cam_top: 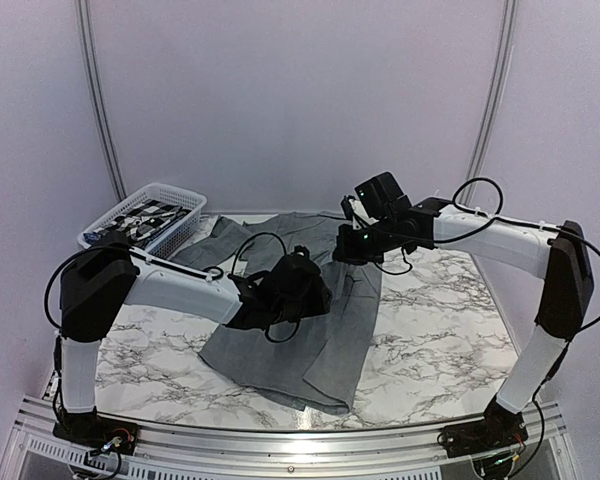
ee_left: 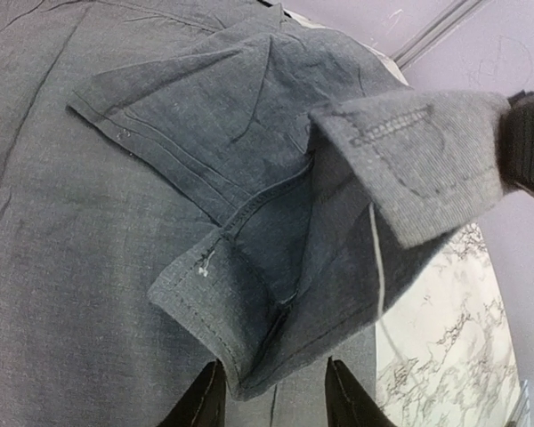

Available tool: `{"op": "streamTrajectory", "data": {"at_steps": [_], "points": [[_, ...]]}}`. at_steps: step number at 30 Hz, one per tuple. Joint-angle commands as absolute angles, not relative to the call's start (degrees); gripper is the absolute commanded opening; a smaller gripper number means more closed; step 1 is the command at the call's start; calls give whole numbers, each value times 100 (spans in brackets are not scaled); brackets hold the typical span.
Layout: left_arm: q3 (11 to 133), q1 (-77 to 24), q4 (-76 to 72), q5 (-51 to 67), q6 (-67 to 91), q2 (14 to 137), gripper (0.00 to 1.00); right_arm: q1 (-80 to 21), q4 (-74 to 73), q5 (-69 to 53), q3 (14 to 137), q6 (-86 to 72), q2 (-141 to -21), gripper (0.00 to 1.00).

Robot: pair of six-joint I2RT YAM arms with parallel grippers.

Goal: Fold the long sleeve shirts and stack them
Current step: Fold the sleeve of the 1/3-folded shirt.

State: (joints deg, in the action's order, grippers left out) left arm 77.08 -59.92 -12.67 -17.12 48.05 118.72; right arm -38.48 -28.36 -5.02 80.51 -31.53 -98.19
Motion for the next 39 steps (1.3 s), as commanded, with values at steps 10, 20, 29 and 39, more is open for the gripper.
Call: {"op": "streamTrajectory", "data": {"at_steps": [10, 20, 29, 39], "points": [[7899, -5959, -1571, -1854, 4192, 11937, 9, -3792, -2940, -391, 8100, -3164, -9720, 0], [7383, -5959, -1567, -1304, 2962, 11186, 0, -3710, -3174, -230, 7576, -3076, -9355, 0], [7567, -6073, 369, -80, 1278, 10557, 0, -3834, -3343, -436, 6794, -3172, -8774, 0], [7216, -6287, 1153, 733, 922, 10108, 0, -4520, -3218, -575, 5918, -3615, -8464, 0]]}}
